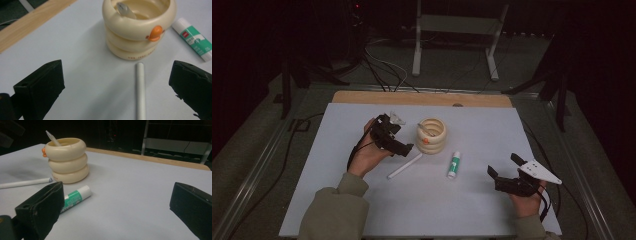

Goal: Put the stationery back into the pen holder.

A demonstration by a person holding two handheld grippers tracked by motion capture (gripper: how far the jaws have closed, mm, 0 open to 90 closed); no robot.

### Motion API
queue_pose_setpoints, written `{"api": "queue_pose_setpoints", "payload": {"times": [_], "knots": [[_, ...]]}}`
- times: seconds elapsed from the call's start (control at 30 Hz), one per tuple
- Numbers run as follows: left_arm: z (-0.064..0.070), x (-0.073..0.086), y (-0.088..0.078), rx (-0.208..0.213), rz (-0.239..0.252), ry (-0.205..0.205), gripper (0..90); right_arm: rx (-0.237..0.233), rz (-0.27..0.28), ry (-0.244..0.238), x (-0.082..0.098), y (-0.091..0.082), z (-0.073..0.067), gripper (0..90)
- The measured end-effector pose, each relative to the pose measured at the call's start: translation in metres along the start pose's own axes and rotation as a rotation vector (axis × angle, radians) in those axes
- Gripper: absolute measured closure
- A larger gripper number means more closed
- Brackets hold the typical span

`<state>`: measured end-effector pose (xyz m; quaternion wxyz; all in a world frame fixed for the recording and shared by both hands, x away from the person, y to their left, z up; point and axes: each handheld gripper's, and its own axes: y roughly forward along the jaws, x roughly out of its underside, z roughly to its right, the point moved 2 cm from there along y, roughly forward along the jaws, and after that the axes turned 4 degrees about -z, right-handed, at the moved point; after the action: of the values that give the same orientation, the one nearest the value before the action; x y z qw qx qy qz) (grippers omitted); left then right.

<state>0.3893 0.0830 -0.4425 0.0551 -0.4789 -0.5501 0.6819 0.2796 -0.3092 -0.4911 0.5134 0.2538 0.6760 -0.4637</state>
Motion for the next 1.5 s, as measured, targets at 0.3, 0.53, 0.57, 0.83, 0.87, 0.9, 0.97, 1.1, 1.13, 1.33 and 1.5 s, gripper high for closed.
{"api": "queue_pose_setpoints", "payload": {"times": [0.3, 0.53, 0.57, 0.83, 0.87, 0.9, 0.97, 1.1, 1.13, 1.33, 1.5], "knots": [[0.006, 0.007, 0.011, 0.018, -0.058, 0.003, 0.6, -0.001, -0.001, 0.002, 0.0, 0.0, 0.0, 0.4], [0.009, 0.011, 0.018, 0.022, -0.097, 0.004, 0.6, -0.002, -0.003, 0.0, 0.0, 0.0, 0.0, 0.4], [0.009, 0.012, 0.019, 0.023, -0.101, 0.004, 0.6, -0.002, -0.003, 0.001, 0.0, 0.0, 0.0, 0.4], [0.012, 0.017, 0.026, 0.031, -0.118, 0.002, 1.1, -0.003, -0.004, 0.001, 0.0, 0.001, 0.0, 0.4], [0.012, 0.018, 0.027, 0.035, -0.123, 0.003, 1.0, -0.003, -0.003, 0.0, 0.0, 0.001, 0.0, 0.4], [0.013, 0.019, 0.028, 0.035, -0.129, 0.006, 1.1, -0.003, -0.003, -0.001, 0.0, 0.001, 0.0, 0.4], [0.014, 0.02, 0.031, 0.037, -0.139, 0.006, 1.1, -0.004, -0.003, 0.0, 0.0, 0.001, 0.0, 0.4], [0.016, 0.021, 0.033, 0.04, -0.161, 0.017, 1.1, -0.004, -0.004, 0.0, 0.0, 0.001, 0.0, 0.4], [0.016, 0.021, 0.033, 0.043, -0.166, 0.017, 1.1, -0.004, -0.004, 0.0, 0.0, 0.001, 0.0, 0.4], [0.019, 0.022, 0.036, 0.045, -0.191, 0.023, 1.2, -0.004, -0.005, 0.002, 0.001, 0.001, 0.0, 0.4], [0.022, 0.023, 0.041, 0.056, -0.216, 0.023, 3.4, -0.004, -0.005, 0.001, 0.001, 0.001, 0.0, 0.4]]}}
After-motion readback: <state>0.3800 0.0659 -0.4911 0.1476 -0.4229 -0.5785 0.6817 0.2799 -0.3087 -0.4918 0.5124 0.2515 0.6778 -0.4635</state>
